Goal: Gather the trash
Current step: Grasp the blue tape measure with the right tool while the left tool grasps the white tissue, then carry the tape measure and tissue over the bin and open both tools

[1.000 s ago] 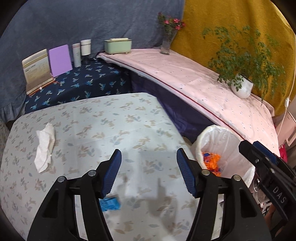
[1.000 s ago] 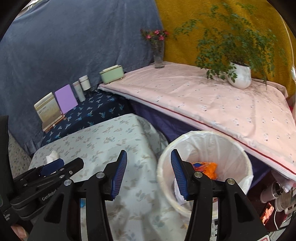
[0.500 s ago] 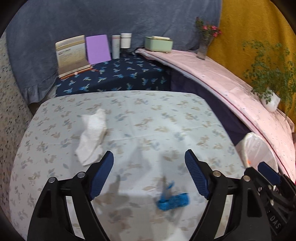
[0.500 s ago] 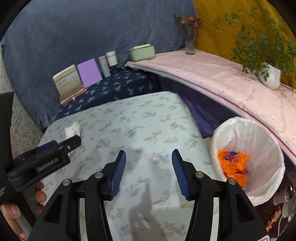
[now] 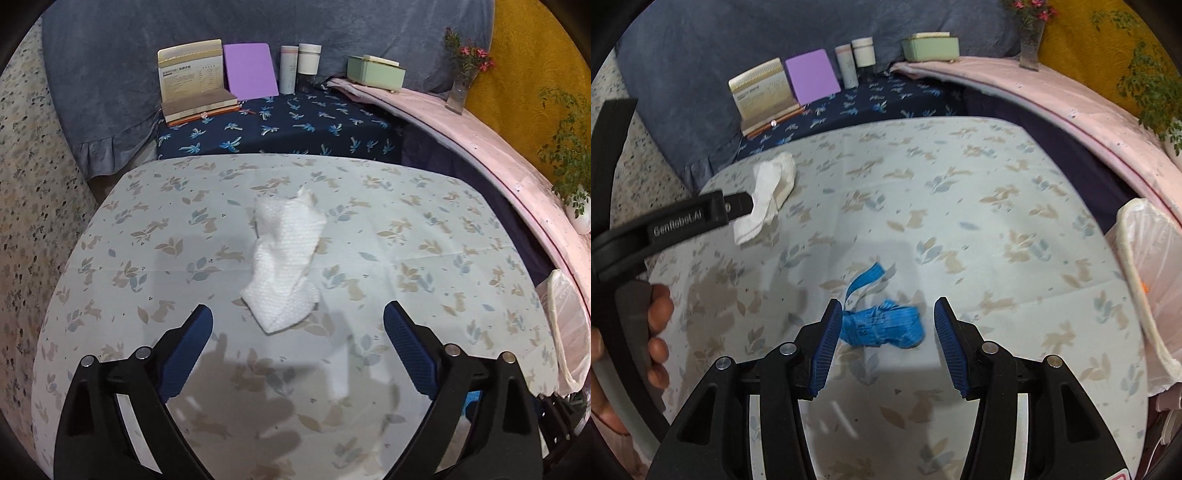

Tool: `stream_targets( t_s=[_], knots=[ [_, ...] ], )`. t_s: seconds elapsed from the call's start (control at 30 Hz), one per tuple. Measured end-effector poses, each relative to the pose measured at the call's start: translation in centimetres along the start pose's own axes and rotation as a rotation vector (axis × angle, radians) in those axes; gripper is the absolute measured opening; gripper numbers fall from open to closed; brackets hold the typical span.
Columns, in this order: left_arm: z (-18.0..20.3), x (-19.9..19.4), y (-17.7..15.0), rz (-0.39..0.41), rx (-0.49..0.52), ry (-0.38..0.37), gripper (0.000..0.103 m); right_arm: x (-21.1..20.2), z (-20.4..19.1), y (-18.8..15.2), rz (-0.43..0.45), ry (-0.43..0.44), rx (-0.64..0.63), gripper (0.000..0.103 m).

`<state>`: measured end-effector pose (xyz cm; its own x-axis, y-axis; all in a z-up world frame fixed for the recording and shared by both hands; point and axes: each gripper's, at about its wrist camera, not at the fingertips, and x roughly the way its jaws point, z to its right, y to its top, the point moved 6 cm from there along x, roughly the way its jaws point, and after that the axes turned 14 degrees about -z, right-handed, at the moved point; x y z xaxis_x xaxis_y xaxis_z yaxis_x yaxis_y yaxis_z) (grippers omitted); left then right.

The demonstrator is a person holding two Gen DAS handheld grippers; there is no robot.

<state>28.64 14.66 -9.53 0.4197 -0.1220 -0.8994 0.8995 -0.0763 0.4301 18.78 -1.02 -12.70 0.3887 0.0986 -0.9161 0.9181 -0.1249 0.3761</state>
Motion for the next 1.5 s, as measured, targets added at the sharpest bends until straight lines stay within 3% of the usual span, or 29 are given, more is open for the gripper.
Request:
stream_targets(
  t_s=[0.2,0.33,0.4,0.47,0.6,0.67,0.77,1.03,1.5],
  knots=[
    [-1.0,2.7,2.1,-0.030,-0.004,0.007,0.090,2.3,-0.6,-0.3,-0.030,-0.009,0.000,0.059],
    [-0.9,4.5,3.4,-0.054,0.003,0.014,0.090,3.0,-0.6,0.0,-0.030,-0.008,-0.002,0.057],
    [-0.7,5.4,3.7,-0.073,0.008,0.010,0.085,3.1,-0.6,0.2,-0.026,-0.022,-0.010,0.055],
    [-0.4,6.1,3.7,-0.099,0.013,-0.018,0.063,3.1,-0.5,0.4,-0.024,-0.025,-0.016,0.053],
    [0.2,6.5,3.1,-0.114,0.015,-0.038,0.039,2.9,0.0,0.6,-0.024,-0.009,-0.006,0.047],
    [0.9,6.2,2.8,-0.115,0.027,-0.058,0.022,2.7,0.4,0.7,-0.020,-0.002,0.002,0.043],
    [1.9,5.4,2.4,-0.109,0.035,-0.090,0.010,2.2,1.1,0.8,-0.012,0.003,0.018,0.040],
    [6.8,1.7,1.8,-0.057,0.092,-0.162,0.009,-1.0,4.7,1.5,0.061,-0.010,0.086,0.038],
    [20.1,-3.4,-1.1,-0.019,0.265,-0.242,0.009,-9.9,15.7,1.0,0.221,-0.089,0.241,0.038]
  ],
)
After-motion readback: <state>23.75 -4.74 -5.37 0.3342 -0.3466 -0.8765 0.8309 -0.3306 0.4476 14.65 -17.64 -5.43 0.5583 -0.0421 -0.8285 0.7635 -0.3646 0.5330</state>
